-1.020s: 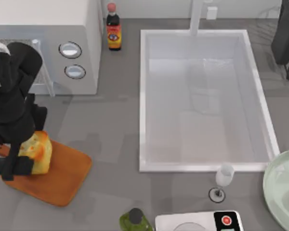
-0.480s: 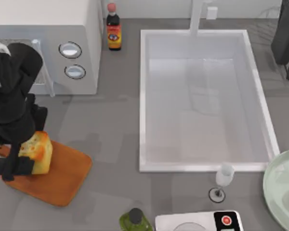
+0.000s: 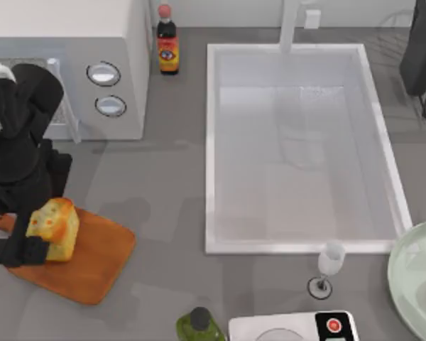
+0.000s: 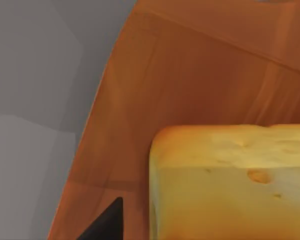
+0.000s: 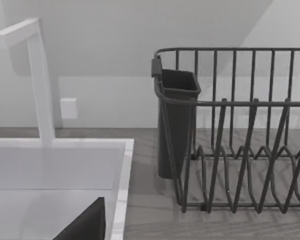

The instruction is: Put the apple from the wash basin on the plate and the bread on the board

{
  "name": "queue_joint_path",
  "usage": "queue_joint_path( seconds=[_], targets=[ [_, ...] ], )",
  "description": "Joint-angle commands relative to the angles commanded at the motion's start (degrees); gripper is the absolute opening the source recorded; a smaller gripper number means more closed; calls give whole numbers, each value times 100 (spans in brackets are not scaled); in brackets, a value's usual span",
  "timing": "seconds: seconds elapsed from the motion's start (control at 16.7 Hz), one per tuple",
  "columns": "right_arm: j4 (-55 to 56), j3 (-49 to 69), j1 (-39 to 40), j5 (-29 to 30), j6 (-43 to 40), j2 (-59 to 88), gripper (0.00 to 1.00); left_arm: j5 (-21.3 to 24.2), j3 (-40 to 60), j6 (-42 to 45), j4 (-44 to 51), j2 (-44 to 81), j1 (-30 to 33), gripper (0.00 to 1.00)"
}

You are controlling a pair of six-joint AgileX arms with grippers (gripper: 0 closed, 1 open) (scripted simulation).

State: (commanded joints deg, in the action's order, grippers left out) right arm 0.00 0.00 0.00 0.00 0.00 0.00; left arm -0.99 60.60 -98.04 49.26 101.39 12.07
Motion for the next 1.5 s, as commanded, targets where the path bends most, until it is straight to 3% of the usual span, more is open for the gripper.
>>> queue_joint_path(
  seconds=[0.48, 0.72, 1.5],
  targets=[
    [0, 0, 0, 0, 0, 0, 100, 0, 2, 0, 1, -5, -4, 100],
    [0, 0, 0, 0, 0, 0, 100, -3, -244, 403, -251, -416, -29, 100],
    [0, 0, 0, 0, 0, 0, 100, 34, -2679, 4329, -2155, -4477, -542, 100]
  ],
)
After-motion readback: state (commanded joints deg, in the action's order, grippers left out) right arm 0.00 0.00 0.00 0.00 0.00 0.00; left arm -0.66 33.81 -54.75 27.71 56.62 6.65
